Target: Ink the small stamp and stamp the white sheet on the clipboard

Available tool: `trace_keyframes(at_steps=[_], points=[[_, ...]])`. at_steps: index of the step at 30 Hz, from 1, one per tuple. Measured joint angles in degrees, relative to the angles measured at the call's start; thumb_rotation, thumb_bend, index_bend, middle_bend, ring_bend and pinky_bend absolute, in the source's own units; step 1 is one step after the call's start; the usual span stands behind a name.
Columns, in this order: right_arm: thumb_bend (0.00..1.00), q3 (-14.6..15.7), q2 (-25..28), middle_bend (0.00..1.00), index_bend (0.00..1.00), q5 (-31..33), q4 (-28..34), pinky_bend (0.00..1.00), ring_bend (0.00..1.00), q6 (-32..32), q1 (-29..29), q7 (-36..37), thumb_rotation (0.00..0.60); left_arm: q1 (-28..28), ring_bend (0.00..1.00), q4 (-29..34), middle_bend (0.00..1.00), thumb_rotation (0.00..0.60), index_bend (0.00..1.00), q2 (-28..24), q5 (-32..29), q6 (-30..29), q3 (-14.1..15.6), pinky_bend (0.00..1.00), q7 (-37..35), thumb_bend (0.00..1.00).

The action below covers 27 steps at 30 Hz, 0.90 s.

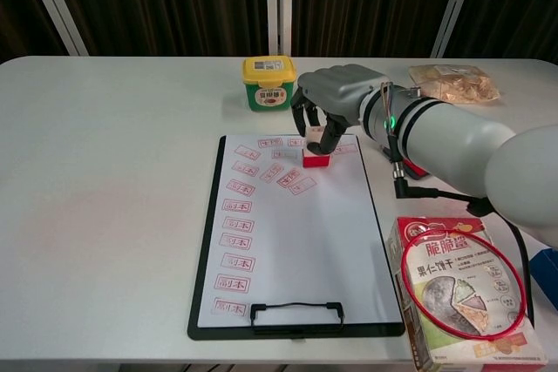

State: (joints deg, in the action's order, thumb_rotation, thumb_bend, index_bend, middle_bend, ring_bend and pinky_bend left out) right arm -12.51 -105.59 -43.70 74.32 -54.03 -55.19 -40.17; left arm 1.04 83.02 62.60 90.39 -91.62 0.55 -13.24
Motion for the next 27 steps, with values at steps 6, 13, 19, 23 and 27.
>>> trace_keyframes(at_steps=[6, 13, 19, 23, 27], points=[[0.53, 0.22, -0.36, 0.88, 1.00, 0.17, -0.81, 1.00, 0.93, 0.33, 0.00, 0.03, 0.600, 0.00, 0.07, -0.15, 0.09, 0.600, 0.10, 0.06, 0.06, 0.06, 0.05, 0.16, -0.18, 0.00], [0.53, 0.57, -0.90, 0.88, 1.00, 0.28, -1.80, 1.00, 0.93, 0.66, 0.08, 0.04, 0.600, -0.05, 0.07, -0.23, 0.09, 0.600, 0.10, 0.04, 0.07, 0.15, 0.05, 0.16, -0.23, 0.00], [0.52, 0.77, -1.49, 0.88, 1.00, 0.50, -2.73, 1.00, 0.93, 0.91, 0.17, -0.03, 0.600, -0.01, 0.07, -0.32, 0.09, 0.600, 0.10, 0.08, -0.04, 0.17, 0.03, 0.16, -0.29, 0.00], [0.52, 1.07, -1.99, 0.88, 1.00, 0.79, -3.58, 1.00, 0.93, 1.16, 0.22, -0.40, 0.600, -0.01, 0.07, -0.41, 0.09, 0.600, 0.10, 0.09, -0.06, 0.18, 0.02, 0.16, -0.36, 0.00], [0.52, 1.40, -2.44, 0.88, 1.00, 0.78, -4.05, 1.00, 0.93, 1.31, 0.28, -0.76, 0.600, -0.01, 0.07, -0.43, 0.09, 0.600, 0.10, 0.06, -0.03, 0.10, -0.03, 0.16, -0.42, 0.00]])
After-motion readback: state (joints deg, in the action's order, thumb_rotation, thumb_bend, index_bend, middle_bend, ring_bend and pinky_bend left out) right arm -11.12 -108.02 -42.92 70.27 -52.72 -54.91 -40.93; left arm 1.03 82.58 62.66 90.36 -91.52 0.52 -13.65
